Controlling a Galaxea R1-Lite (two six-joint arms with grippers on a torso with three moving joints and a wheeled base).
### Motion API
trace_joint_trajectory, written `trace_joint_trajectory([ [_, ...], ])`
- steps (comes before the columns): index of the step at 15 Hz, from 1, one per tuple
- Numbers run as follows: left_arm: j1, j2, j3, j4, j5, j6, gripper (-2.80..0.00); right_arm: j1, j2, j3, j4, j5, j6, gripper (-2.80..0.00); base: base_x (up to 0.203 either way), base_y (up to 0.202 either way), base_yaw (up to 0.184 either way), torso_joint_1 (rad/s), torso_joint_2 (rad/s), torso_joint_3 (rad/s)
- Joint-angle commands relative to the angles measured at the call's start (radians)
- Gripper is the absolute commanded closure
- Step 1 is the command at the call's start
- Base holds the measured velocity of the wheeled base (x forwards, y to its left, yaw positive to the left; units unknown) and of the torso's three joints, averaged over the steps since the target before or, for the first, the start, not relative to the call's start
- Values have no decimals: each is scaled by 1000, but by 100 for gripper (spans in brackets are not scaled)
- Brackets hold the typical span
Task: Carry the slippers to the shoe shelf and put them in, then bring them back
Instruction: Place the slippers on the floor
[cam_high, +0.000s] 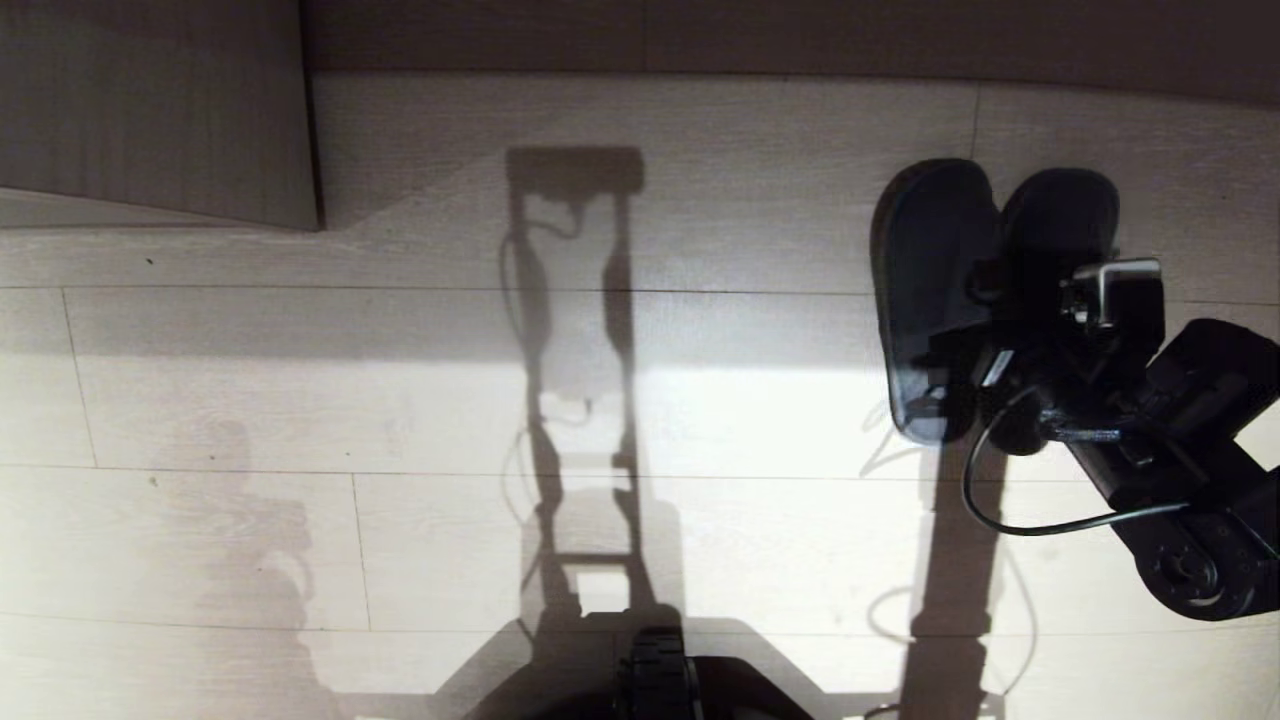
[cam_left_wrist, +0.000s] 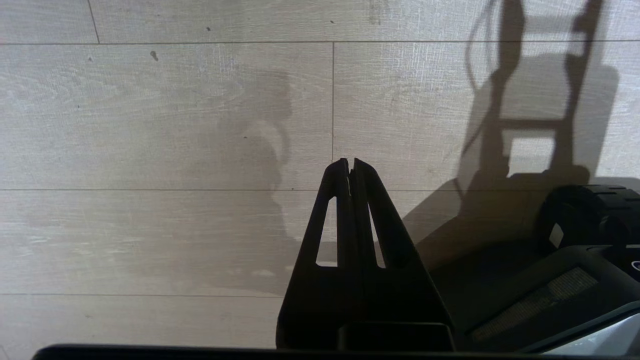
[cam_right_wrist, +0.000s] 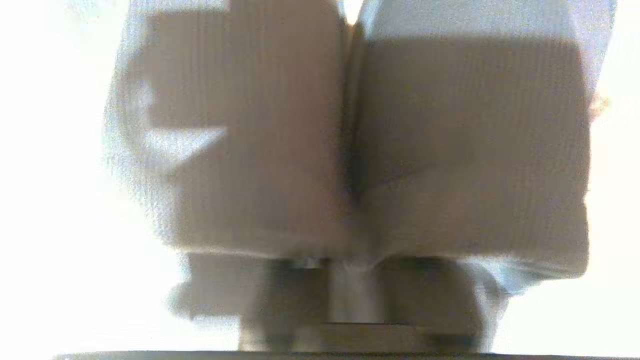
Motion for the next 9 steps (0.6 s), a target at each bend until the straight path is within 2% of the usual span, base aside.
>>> trace_joint_trajectory([
  [1,0,-1,0,0,0,0,0,-1,19,-4,-9,8,-1,-280,0,0,0,0,0,0],
  [6,0,-1,0,0,0,0,0,-1,4,25,-9,13,-13,-280,0,0,0,0,0,0],
  [9,0,0,0,0,0,0,0,2,-90,112,-9,24,-44,-280,0,0,0,0,0,0],
])
